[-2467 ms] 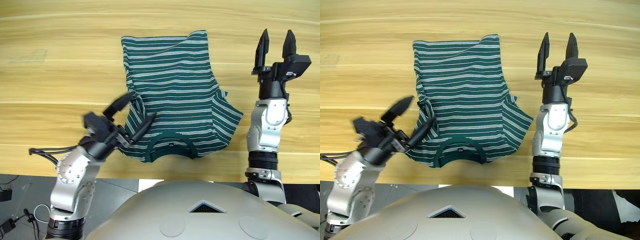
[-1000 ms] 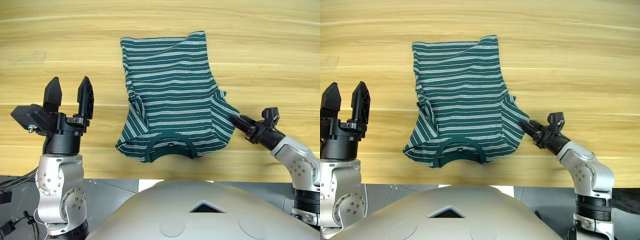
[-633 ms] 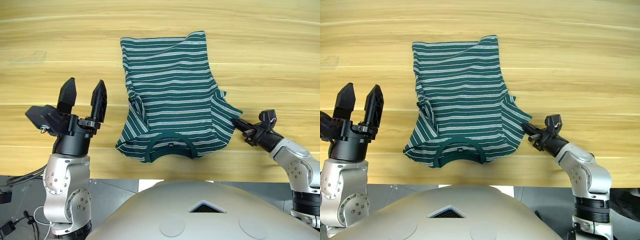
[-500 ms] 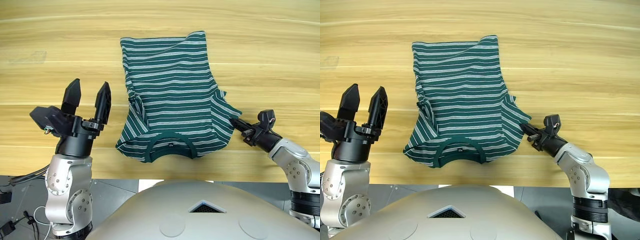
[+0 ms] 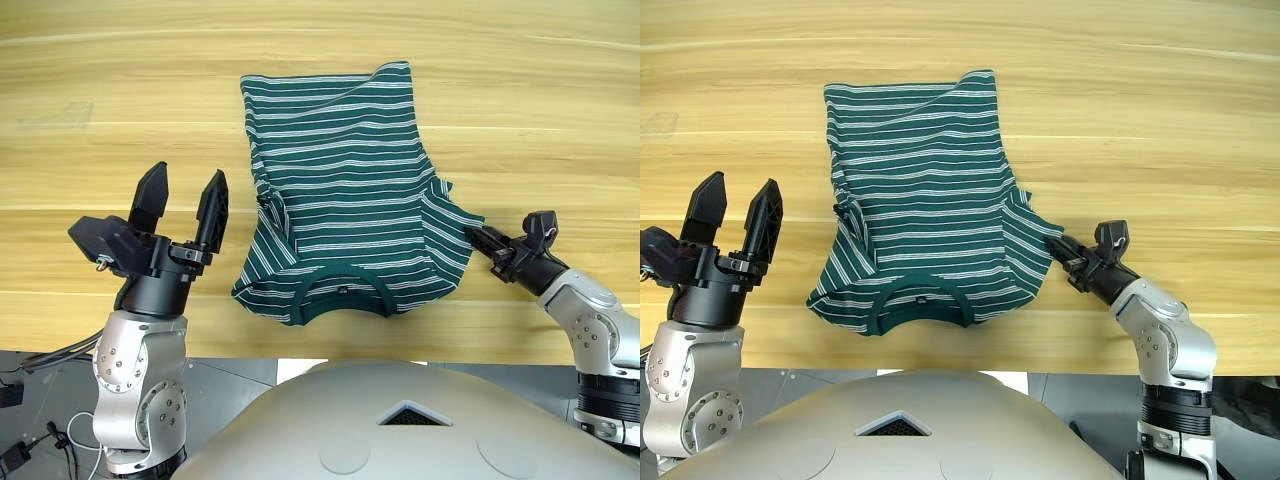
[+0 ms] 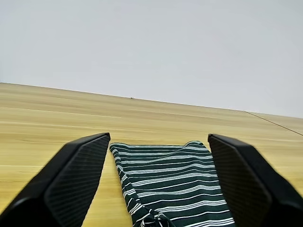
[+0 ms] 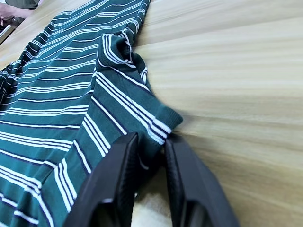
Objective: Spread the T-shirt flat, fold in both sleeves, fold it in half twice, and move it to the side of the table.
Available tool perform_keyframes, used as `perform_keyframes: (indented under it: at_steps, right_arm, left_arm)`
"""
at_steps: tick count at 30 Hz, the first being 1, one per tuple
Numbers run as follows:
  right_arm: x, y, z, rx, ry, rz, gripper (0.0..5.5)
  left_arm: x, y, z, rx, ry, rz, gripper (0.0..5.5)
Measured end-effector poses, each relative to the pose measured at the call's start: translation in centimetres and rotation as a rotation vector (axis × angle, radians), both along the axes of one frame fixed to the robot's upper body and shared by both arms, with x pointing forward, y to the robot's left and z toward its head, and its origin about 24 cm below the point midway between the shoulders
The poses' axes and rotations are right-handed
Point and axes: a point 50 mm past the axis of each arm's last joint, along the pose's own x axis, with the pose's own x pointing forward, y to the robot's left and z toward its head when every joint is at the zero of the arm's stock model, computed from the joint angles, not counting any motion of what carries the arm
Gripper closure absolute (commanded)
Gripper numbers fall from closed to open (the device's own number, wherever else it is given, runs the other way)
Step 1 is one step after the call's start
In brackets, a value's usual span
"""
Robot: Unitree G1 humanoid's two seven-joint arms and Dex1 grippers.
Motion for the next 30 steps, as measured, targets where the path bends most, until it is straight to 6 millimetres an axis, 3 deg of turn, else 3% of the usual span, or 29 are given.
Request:
perform_keyframes:
  at_steps: [15,20,30]
  right_arm:
    - [0.9,-0.5,-0.1,-0.041,-0.022,-0.012,4.5]
    - [0.8,-0.4,-0.2,-0.056,-0.023,-0.006,5.46]
    - [0.6,0.2,-0.4,-0.044,-0.04,0.022,5.46]
  left_arm:
    - [0.1,-0.3,-0.6,0.017,0.021,-0.004,1.64]
    - [0.1,-0.3,-0.8,0.018,0.022,-0.008,1.64]
    - [0.0,-0.7,-1.2,0.018,0.03,-0.035,1.64]
